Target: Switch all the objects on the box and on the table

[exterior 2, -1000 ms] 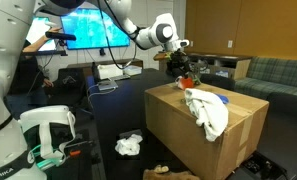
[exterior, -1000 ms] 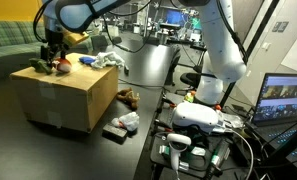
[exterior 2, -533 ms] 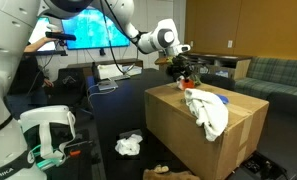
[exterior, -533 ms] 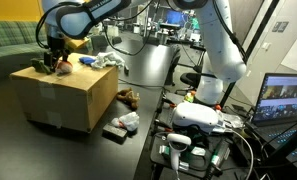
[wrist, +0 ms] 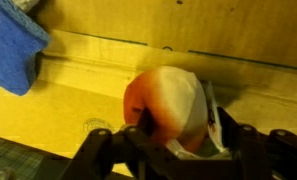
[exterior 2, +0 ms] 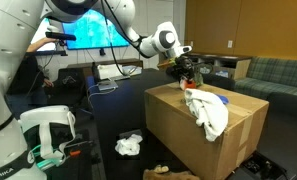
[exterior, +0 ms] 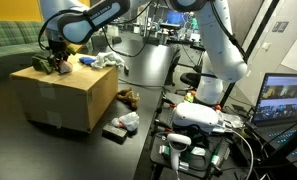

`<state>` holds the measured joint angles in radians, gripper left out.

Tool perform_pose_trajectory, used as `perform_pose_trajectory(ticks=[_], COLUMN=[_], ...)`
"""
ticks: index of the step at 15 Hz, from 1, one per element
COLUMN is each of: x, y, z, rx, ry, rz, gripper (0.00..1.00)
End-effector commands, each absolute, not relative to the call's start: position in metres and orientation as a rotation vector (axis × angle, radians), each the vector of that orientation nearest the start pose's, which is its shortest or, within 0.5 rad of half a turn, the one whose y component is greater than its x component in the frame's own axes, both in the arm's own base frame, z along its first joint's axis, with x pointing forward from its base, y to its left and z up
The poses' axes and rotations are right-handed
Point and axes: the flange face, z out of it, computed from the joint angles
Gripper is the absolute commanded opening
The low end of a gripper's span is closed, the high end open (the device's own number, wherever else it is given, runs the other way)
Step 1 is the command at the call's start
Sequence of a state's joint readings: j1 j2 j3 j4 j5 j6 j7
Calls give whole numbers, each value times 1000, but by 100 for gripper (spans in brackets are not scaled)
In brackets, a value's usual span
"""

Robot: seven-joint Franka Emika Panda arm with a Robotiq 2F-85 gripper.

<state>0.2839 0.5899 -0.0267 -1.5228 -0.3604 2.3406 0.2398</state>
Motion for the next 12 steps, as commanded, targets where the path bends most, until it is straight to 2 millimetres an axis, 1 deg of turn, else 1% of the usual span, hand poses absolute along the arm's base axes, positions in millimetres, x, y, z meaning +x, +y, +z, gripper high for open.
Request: perform_pose_trajectory(ticks=[1,4,6,8,10,12], x=[711,707,701,693,681,665], y=[181,182,183,183,180,175], z=[337,341,348,359,374,393], rx=[-3357,-3364,-3352,-3329,-3305,-3283], ry=[-399,-397,-411,-437,-464,-488], rz=[-544,-538,-525,-493,-466,-453], gripper=[36,13,8,10,10,11])
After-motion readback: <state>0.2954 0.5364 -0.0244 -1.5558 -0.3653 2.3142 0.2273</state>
